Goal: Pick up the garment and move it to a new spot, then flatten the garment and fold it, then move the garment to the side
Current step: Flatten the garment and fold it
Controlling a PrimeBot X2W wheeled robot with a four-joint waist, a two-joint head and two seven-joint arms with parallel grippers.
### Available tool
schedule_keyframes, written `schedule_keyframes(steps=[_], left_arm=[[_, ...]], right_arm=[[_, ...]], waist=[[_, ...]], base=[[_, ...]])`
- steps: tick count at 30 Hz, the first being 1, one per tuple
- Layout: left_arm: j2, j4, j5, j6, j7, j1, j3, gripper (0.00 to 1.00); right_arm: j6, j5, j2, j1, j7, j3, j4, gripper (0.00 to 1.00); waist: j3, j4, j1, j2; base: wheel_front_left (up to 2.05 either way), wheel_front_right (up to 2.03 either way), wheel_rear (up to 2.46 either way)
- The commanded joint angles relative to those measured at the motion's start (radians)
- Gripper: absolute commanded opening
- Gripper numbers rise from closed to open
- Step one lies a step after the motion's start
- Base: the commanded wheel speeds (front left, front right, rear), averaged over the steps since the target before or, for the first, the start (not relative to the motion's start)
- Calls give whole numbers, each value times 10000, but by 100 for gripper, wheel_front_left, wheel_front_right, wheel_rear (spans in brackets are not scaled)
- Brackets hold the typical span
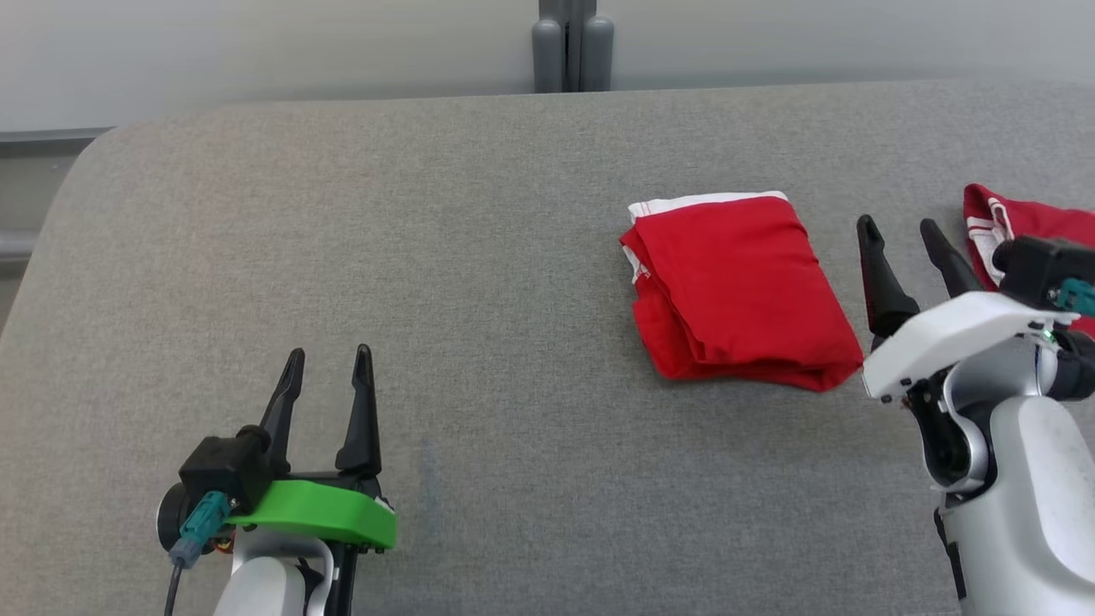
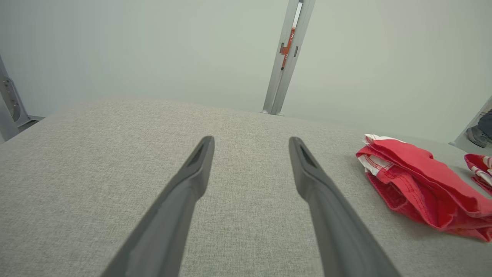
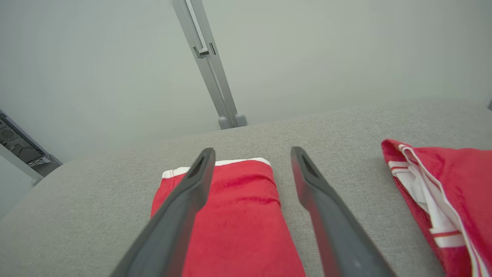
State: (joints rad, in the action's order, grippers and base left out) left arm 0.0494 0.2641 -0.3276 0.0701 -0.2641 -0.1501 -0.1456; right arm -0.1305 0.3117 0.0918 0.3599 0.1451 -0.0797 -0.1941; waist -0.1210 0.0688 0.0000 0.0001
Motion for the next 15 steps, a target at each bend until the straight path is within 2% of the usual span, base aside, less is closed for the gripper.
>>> schedule_keyframes(steps=[1, 7, 15], left_arm=[[28, -20, 1, -83, 5, 162, 84, 100], [28, -231, -16, -248, 5, 272, 476, 100], [28, -276, 199, -370, 5, 464, 774, 100]], right_arm=[[-4, -53, 73, -341, -350, 13, 189, 100], [-4, -75, 239, -1375, -1533, 337, 459, 100], [-3, 143, 680, -1758, -2527, 954, -181, 100]], waist=[[289, -344, 0, -1], [602, -836, 0, -1], [922, -1072, 0, -1]], base=[[0, 0, 0], [0, 0, 0], [0, 0, 0]])
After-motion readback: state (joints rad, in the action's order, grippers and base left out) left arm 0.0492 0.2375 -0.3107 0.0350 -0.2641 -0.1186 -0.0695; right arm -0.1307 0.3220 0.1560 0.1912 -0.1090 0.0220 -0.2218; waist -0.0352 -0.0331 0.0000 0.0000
